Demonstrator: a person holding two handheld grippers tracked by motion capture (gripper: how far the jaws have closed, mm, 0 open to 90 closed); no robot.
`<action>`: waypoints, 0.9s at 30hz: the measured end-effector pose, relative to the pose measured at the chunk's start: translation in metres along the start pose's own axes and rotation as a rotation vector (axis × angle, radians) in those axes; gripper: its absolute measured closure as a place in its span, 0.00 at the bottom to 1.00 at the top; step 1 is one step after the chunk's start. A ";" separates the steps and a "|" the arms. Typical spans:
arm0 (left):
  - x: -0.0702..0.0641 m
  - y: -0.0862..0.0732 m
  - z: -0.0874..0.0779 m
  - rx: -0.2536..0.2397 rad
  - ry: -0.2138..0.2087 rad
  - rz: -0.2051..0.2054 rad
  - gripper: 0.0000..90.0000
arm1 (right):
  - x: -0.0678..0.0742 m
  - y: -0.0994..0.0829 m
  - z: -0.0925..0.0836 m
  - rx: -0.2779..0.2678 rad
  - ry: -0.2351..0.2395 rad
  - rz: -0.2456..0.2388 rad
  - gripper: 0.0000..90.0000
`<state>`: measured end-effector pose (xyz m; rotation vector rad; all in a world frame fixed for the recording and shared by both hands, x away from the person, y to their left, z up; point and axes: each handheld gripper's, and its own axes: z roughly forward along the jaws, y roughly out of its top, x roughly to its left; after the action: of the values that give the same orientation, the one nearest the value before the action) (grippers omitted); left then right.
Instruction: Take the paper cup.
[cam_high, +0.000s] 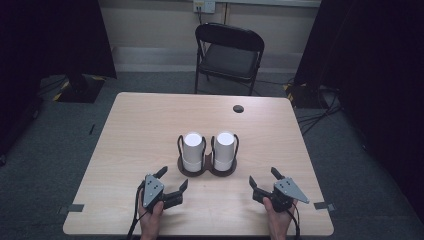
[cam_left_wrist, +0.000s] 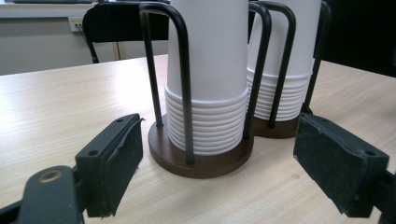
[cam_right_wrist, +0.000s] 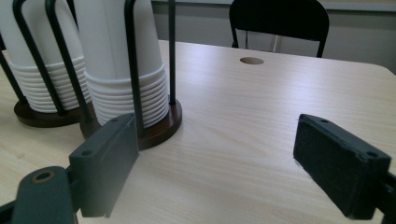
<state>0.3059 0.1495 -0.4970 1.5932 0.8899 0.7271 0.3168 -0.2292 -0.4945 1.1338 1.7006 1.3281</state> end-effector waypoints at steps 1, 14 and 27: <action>0.000 0.000 0.000 0.002 -0.005 0.004 0.17 | -0.001 0.000 0.000 -0.003 0.013 0.002 0.15; 0.001 -0.001 -0.002 -0.015 -0.011 -0.002 0.18 | 0.007 0.002 0.004 0.051 -0.015 -0.035 0.18; 0.002 -0.001 -0.002 -0.024 -0.009 -0.008 0.18 | 0.018 0.012 0.009 0.030 0.060 -0.027 0.28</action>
<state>0.3046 0.1523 -0.4974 1.5701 0.8776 0.7219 0.3207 -0.2080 -0.4851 1.0941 1.7787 1.3358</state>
